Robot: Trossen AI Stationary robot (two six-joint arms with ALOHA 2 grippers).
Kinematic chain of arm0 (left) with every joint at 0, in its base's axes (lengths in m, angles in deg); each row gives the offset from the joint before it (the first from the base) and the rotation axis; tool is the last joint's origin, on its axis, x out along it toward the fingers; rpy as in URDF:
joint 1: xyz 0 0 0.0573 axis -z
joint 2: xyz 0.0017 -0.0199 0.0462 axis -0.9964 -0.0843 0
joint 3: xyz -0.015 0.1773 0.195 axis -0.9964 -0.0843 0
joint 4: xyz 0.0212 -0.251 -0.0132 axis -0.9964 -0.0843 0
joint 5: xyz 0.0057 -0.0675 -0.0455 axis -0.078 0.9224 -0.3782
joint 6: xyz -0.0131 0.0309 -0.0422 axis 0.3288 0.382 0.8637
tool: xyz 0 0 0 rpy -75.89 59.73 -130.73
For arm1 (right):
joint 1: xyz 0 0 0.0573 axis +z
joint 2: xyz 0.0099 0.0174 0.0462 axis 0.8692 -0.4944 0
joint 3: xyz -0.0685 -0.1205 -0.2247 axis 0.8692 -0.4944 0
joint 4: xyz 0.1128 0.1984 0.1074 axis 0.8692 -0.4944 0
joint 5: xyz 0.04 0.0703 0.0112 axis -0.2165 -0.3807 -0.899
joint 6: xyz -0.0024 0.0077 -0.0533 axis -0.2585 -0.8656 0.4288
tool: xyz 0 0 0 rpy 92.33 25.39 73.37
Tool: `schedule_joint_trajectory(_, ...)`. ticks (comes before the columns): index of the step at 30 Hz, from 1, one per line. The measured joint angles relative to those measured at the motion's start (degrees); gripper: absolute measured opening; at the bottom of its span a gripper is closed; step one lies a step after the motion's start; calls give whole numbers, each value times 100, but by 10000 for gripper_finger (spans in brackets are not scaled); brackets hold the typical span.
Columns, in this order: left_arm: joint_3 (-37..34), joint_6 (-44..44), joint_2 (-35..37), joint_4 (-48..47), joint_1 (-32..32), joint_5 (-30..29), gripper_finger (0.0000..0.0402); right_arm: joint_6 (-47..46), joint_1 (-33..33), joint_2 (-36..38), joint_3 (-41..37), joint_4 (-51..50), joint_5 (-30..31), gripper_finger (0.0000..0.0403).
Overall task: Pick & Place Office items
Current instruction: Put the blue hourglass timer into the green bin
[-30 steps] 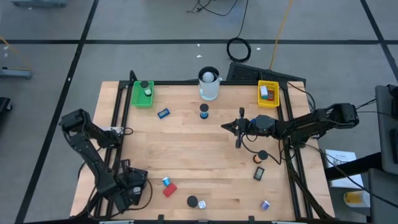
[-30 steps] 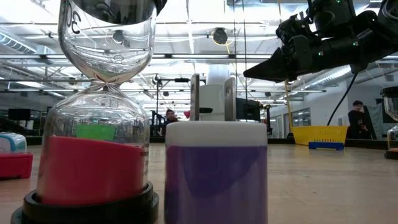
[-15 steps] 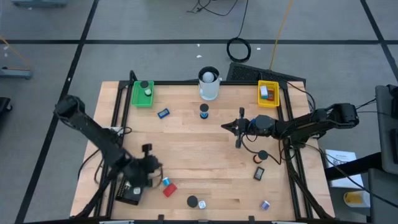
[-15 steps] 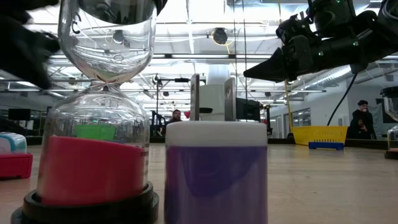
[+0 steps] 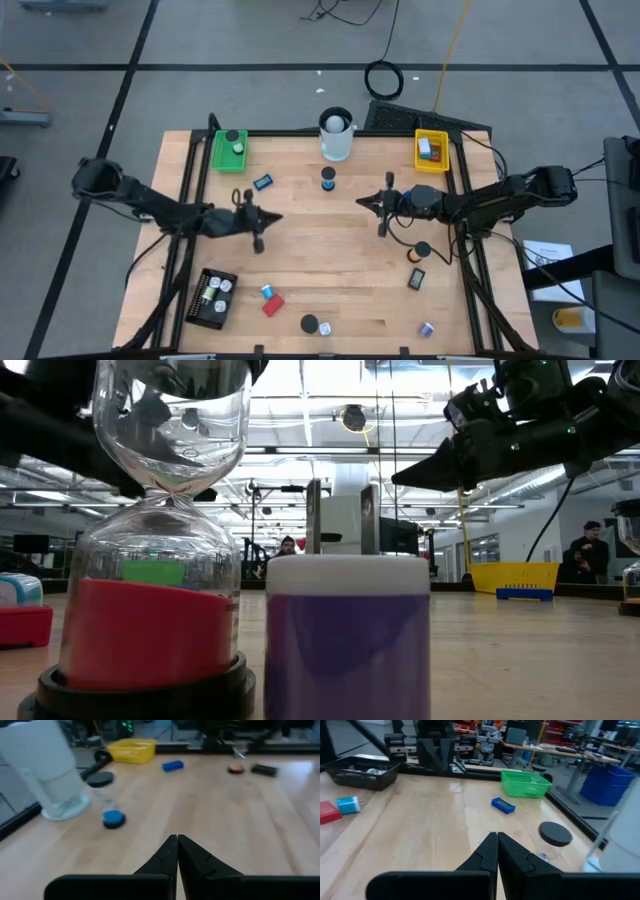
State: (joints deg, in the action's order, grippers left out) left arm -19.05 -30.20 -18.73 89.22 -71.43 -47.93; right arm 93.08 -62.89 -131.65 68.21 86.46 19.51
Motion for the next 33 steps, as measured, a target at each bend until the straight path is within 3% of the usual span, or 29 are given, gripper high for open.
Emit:
schedule_joint_trajectory(7, 69, -268, -5, 131, -698, 431, 17, -117, 39, 0, 0, -14, 203, 0)
schedule_joint_trajectory(13, 69, -400, -7, 213, -937, 455, 17, -101, 278, 20, 158, -452, 772, 7)
schedule_joint_trajectory(22, 69, -602, -7, 253, -880, 1334, 17, -47, 668, 45, 739, -1429, 875, 18)
schedule_joint_trajectory(28, 69, -727, -7, 244, -535, 1343, 17, -140, 714, 61, 739, -1671, 1085, 20)
schedule_joint_trajectory(33, 69, -591, -22, 250, -661, 1209, 17, -586, 492, -266, 739, -1410, 1323, 23)
